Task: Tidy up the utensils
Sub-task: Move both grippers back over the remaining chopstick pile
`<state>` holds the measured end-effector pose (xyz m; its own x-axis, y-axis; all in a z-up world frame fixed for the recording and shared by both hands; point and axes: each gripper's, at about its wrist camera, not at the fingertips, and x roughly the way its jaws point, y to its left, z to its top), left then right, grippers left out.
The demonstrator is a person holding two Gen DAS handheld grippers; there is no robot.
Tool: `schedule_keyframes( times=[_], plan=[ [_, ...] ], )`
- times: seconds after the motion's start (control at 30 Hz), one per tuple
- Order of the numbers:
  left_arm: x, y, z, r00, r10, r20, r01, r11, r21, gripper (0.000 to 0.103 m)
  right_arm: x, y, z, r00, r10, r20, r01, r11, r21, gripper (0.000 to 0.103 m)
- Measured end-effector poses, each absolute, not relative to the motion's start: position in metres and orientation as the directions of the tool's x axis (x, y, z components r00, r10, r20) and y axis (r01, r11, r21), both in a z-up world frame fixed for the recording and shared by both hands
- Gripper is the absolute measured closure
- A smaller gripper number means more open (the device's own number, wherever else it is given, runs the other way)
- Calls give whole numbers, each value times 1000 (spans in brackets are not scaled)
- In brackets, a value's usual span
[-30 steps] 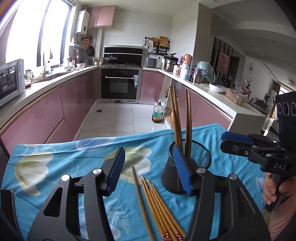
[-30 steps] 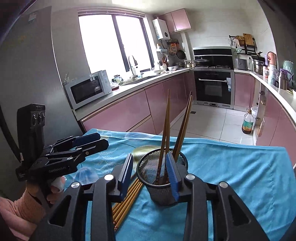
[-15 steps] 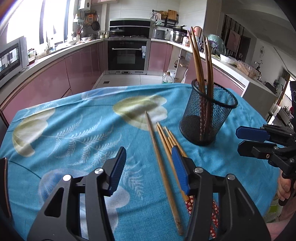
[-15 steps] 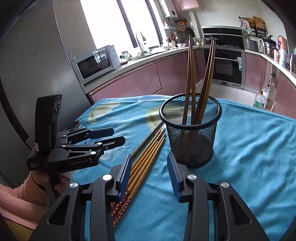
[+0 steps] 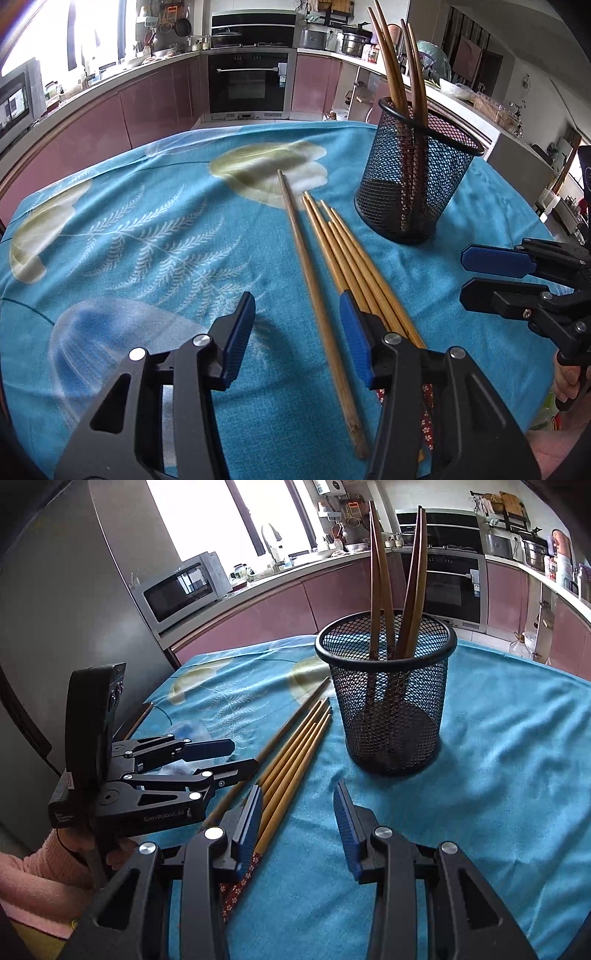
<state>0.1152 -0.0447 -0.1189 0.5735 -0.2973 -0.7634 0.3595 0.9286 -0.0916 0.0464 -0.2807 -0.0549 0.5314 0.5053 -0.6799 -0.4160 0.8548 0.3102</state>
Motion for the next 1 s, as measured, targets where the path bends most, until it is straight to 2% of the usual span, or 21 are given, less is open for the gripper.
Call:
schedule_keyframes(
  times=[0.3, 0.5, 0.7, 1.0],
  plan=[
    [113, -51, -121, 567, -280, -774, 372, 926, -63, 62, 47, -275, -67, 523, 477, -706, -401, 869, 290, 65],
    [110, -58, -122, 571, -260, -779, 380, 925, -30, 75, 50, -264, -70, 512, 478, -714, -413, 866, 284, 65],
    [107, -57, -122, 568, -271, -777, 373, 927, -51, 93, 52, -255, -74, 509, 462, -726, -411, 872, 266, 66],
    [95, -50, -122, 566, -272, -778, 344, 936, -77, 94, 55, -247, -79, 507, 440, -741, -406, 880, 244, 66]
  ],
)
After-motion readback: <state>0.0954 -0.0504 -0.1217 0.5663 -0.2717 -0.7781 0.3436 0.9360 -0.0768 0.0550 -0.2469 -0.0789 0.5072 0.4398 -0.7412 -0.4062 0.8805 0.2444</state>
